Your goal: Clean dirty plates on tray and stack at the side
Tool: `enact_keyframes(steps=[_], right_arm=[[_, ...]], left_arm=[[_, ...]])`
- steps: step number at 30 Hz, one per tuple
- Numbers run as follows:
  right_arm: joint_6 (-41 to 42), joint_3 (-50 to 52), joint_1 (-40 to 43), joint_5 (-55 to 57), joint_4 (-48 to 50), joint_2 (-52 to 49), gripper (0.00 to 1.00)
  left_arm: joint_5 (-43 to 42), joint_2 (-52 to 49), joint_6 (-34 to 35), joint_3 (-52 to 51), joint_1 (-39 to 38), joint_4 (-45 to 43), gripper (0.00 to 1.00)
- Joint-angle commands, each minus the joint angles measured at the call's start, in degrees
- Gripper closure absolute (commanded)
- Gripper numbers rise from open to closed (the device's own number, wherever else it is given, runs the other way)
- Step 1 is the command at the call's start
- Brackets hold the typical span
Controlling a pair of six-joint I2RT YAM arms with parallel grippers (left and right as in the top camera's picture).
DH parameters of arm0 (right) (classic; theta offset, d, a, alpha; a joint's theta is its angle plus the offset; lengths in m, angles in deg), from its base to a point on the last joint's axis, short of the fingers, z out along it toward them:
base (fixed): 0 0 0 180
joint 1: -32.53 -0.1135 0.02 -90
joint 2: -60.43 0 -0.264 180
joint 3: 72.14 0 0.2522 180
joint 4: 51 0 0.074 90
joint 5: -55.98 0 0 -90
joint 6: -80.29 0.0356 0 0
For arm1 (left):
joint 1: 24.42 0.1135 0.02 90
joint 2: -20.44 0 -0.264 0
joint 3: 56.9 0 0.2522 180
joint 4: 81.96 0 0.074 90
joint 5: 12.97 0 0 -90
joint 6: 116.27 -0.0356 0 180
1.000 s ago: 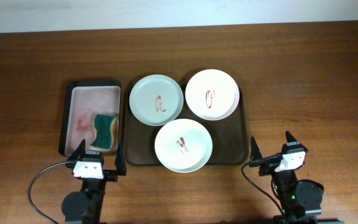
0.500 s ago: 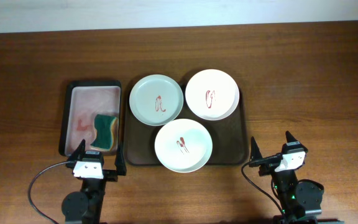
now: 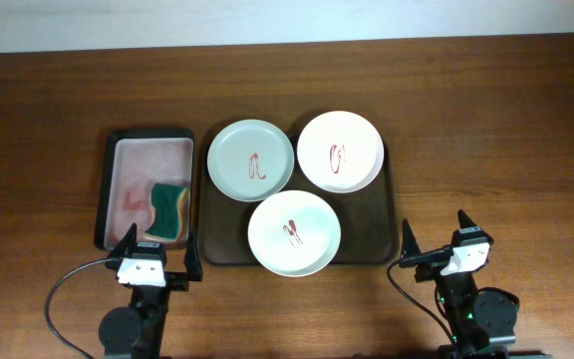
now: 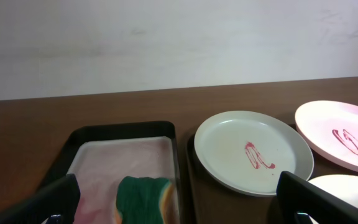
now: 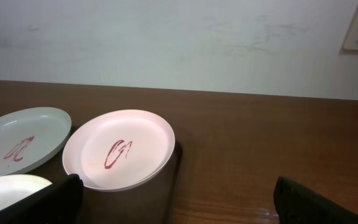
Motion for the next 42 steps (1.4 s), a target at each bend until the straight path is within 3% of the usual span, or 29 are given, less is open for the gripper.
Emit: enact_keyframes(steps=[1,25,28,35,42], right_arm=[[0.22,0.28,-0.26,0.52,-0.31,0.46,0.01],[0.81,0.28,-0.26,1.95,-0.26,0.31,0.01],[2.38,0.26,-0.26,0.11,0.92,0.31,0.01],[4.11,-4.9,-0.26,-0.79,-6.45,-0.74,0.01],[5.2,-15.52,-0.26,-0.85,-16.65,-8.59,0.01]], left_arm=[[0.61,0.35,0.09,-0.2,-0.26,0.2,0.01],[0.61,0.33,0.28,-0.2,-0.26,0.26,0.01],[0.63,0.24,3.52,-0.02,-0.26,0.7,0.0],[0.61,-5.77,5.2,7.3,-0.26,11.47,0.01],[0.63,-18.95,5.18,19.93,-0.26,19.98,0.01]])
